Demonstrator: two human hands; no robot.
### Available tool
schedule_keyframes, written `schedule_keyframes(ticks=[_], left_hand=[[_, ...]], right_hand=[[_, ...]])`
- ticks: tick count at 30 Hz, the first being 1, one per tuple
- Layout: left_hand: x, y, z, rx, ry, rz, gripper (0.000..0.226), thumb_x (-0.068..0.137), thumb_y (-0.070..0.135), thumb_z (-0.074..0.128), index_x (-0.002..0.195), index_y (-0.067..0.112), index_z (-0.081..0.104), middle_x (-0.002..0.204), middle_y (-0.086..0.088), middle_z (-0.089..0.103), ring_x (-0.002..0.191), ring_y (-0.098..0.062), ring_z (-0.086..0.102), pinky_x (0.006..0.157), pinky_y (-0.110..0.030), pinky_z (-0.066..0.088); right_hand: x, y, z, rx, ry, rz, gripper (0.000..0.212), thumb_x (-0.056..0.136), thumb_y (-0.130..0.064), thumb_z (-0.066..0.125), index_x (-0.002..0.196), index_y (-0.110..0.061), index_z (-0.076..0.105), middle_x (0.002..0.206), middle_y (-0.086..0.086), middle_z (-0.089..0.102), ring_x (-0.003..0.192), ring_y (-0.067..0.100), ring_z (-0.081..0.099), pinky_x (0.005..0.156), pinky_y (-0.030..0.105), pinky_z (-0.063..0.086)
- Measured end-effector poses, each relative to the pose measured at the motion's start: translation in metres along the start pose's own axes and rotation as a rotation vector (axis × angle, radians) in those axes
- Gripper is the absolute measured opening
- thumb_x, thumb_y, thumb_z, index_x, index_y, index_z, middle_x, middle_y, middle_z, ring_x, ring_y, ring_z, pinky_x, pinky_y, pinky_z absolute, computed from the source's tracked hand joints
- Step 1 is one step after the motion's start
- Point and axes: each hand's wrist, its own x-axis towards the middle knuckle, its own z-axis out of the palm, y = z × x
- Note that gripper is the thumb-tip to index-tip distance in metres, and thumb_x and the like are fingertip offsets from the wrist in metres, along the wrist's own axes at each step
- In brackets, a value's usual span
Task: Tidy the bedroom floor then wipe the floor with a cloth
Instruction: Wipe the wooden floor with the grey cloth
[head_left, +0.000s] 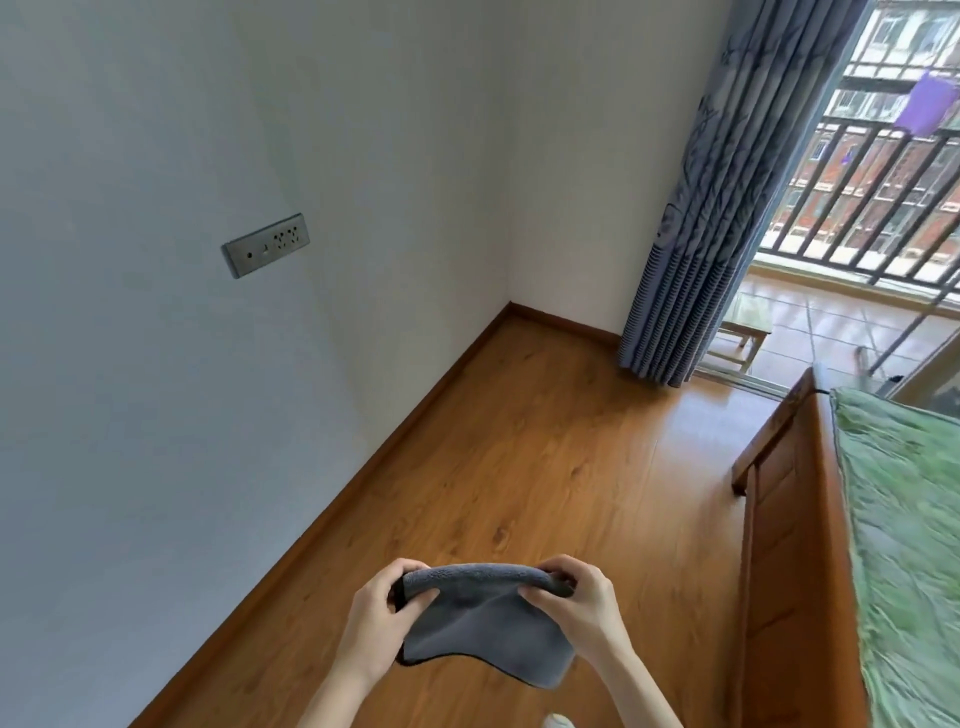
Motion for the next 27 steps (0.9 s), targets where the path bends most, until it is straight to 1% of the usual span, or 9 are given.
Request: schedule_keyframes(ticks=[4,7,12,15,18,20,22,24,27], left_hand=[[0.042,0.015,0.031,-0.011,0.033,-0.090,0.010,0.083,0.021,0.069,0.086,0.030,0.065,0.086,0.021,0.065,0.090,-0.007,0.059,0.076,-0.018,0.048],[0.059,0.020,0.052,-0.029,0.090,-0.166,0.018,0.081,0.020,0.072,0.082,0.036,0.063,0.085,0.022,0.064,0.086,-0.004,0.058,0.077,-0.020,0.046],[0.069,0.022,0.079,-0.038,0.166,-0.306,0.038,0.081,0.019,0.072,0.088,0.052,0.054,0.087,0.028,0.061,0.087,0.002,0.057,0.075,-0.010,0.042],[0.075,0.021,0.086,-0.034,0.193,-0.391,0.036,0.079,0.020,0.074,0.087,0.050,0.056,0.087,0.028,0.061,0.090,-0.002,0.058,0.077,-0.012,0.041],[0.092,0.020,0.094,0.005,0.179,-0.414,0.017,0.079,0.024,0.074,0.081,0.037,0.062,0.090,0.030,0.060,0.090,0.000,0.058,0.079,-0.014,0.041],[0.108,0.021,0.097,0.016,0.190,-0.402,0.012,0.081,0.025,0.072,0.080,0.032,0.062,0.093,0.030,0.059,0.090,0.001,0.058,0.080,-0.016,0.041],[0.124,0.022,0.097,0.011,0.220,-0.383,0.010,0.082,0.024,0.070,0.083,0.028,0.061,0.096,0.031,0.057,0.091,0.005,0.054,0.080,-0.016,0.041],[0.139,0.023,0.092,0.008,0.245,-0.386,0.010,0.083,0.024,0.069,0.085,0.028,0.060,0.095,0.026,0.059,0.091,0.006,0.053,0.077,-0.017,0.040],[0.155,0.018,0.082,0.002,0.299,-0.422,0.010,0.084,0.027,0.068,0.088,0.029,0.059,0.089,0.017,0.063,0.088,0.001,0.056,0.074,-0.016,0.042]], right_hand=[[0.060,0.008,-0.031,-0.040,-0.079,0.003,0.011,0.070,-0.022,0.078,0.076,-0.025,0.070,0.075,-0.008,0.068,0.072,0.001,0.061,0.061,0.012,0.046],[0.096,0.014,-0.047,-0.081,-0.151,-0.010,0.013,0.066,-0.023,0.079,0.074,-0.026,0.070,0.071,-0.007,0.067,0.070,-0.003,0.059,0.060,0.011,0.044],[0.138,0.023,-0.053,-0.133,-0.278,-0.015,0.017,0.063,-0.026,0.078,0.064,-0.035,0.064,0.064,-0.013,0.064,0.065,0.000,0.058,0.058,0.012,0.043],[0.151,0.030,-0.052,-0.136,-0.341,-0.034,0.023,0.060,-0.029,0.079,0.060,-0.044,0.061,0.063,-0.022,0.062,0.068,0.000,0.057,0.058,0.011,0.041],[0.172,0.036,-0.053,-0.137,-0.349,-0.022,0.033,0.062,-0.026,0.080,0.058,-0.051,0.059,0.063,-0.023,0.062,0.069,-0.003,0.057,0.059,0.010,0.042],[0.191,0.035,-0.053,-0.160,-0.348,-0.021,0.035,0.063,-0.023,0.080,0.058,-0.051,0.060,0.065,-0.025,0.063,0.070,-0.005,0.058,0.059,0.009,0.042],[0.211,0.029,-0.050,-0.182,-0.356,-0.029,0.033,0.064,-0.019,0.081,0.055,-0.045,0.062,0.064,-0.025,0.064,0.069,-0.004,0.059,0.059,0.009,0.042],[0.233,0.019,-0.045,-0.210,-0.389,-0.040,0.026,0.065,-0.019,0.081,0.063,-0.039,0.064,0.064,-0.016,0.066,0.066,0.000,0.060,0.059,0.010,0.042],[0.268,0.002,-0.030,-0.267,-0.459,-0.072,0.013,0.068,-0.022,0.079,0.076,-0.026,0.069,0.073,-0.010,0.067,0.071,0.002,0.059,0.060,0.010,0.043]])
